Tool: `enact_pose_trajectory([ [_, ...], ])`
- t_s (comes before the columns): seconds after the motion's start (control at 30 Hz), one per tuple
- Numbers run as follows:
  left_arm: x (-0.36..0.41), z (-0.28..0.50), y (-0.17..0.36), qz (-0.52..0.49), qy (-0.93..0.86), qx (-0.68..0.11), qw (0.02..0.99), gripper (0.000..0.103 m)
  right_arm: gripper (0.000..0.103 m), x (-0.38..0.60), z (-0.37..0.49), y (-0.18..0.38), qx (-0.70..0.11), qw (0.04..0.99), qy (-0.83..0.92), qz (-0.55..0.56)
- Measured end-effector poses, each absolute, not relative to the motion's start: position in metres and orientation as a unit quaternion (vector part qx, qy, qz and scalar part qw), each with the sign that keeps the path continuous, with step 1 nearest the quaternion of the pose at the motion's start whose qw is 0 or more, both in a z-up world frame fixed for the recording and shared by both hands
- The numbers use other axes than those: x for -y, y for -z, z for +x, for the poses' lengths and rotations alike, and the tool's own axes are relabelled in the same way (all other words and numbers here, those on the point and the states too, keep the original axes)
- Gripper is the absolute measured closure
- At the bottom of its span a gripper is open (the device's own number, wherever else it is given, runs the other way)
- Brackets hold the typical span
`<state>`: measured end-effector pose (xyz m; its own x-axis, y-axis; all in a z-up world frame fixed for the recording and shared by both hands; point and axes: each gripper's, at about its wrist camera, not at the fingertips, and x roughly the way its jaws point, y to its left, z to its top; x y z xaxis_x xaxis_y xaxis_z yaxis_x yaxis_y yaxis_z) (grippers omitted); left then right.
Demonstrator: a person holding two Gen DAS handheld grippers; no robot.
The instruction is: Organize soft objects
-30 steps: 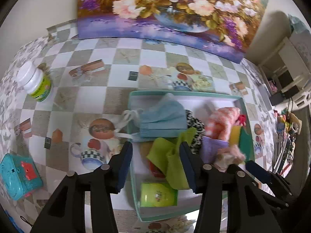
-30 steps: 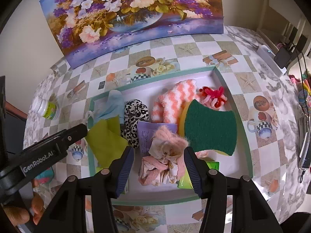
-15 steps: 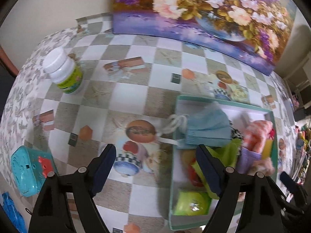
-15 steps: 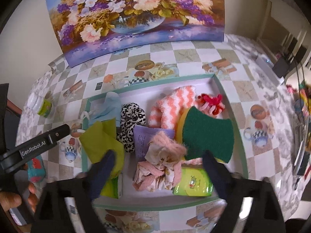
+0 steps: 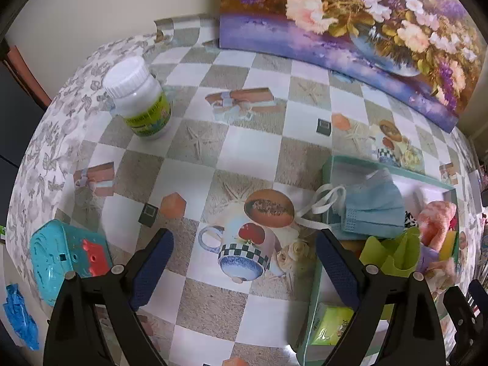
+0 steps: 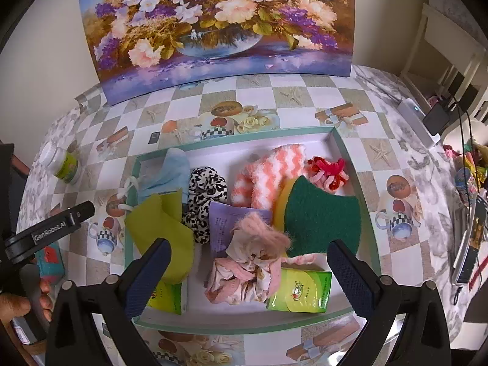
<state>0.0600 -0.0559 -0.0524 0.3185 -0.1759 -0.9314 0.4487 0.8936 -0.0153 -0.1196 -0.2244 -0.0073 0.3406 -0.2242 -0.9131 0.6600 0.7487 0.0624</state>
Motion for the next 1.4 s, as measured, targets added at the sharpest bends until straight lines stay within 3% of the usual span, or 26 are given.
enact_pose_trajectory([
  [0.8, 0.004, 0.022, 0.019, 0.176, 0.126, -0.488, 0.846, 0.009, 0.0, 0.179, -0.129, 0.0, -0.5, 0.798, 0.265, 0.206],
  [1.4, -0.023, -0.017, 0.038, 0.222, 0.134, -0.507, 0.822, 0.009, 0.0, 0.139, -0.149, 0.014, -0.519, 0.794, 0.25, 0.196],
])
